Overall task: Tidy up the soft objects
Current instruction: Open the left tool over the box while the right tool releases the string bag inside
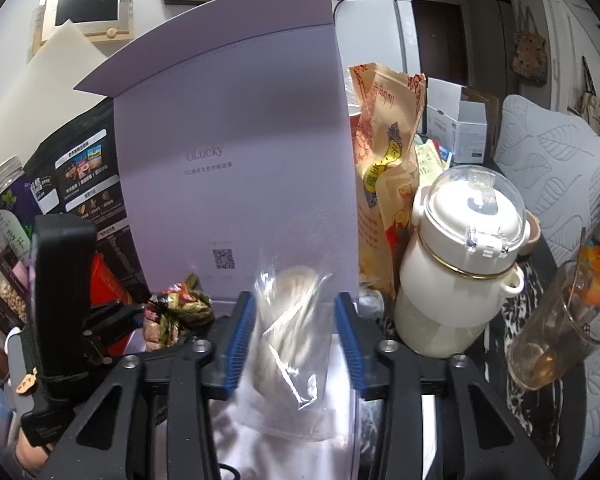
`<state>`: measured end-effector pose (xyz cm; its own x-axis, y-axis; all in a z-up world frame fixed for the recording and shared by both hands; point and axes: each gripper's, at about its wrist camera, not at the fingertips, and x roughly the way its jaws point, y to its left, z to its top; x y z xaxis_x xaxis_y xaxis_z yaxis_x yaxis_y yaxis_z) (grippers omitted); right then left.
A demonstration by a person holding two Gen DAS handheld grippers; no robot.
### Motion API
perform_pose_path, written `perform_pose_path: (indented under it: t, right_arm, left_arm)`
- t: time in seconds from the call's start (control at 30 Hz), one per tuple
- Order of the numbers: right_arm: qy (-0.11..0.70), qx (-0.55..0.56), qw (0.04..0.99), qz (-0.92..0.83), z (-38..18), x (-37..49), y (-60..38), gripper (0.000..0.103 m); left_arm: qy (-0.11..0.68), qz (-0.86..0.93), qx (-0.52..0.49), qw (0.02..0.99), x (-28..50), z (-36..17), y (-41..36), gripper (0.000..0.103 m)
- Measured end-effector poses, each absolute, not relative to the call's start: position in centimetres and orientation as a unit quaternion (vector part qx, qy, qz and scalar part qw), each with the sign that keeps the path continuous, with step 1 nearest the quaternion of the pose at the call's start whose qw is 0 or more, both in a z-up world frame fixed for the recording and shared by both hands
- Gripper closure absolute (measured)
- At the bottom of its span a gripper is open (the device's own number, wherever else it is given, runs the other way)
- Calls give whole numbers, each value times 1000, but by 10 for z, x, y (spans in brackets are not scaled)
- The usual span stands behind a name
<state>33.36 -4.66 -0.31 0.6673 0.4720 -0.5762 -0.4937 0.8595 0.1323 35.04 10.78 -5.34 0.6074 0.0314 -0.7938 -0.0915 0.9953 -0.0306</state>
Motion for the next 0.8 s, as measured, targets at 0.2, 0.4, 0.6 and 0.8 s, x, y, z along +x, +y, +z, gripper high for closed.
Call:
perform_pose_path:
  t: [0.2,0.4,0.6,0.8]
  right_arm:
    - [312,-23,919,241,0,334,-50,29]
    - [302,-36,926,222,6,332,-57,29]
    - [292,-35,929,223,14,326,-62,29]
    - [274,-28,933,231,29,313,-66,29]
  left_arm:
    - [437,36,-39,898,352,-49,106,8]
    - [414,43,-35,909,343,-34,102,8]
    - [386,40,-31,921,328,-16,106,8]
    - [353,40,-19,934,310,12,97,8]
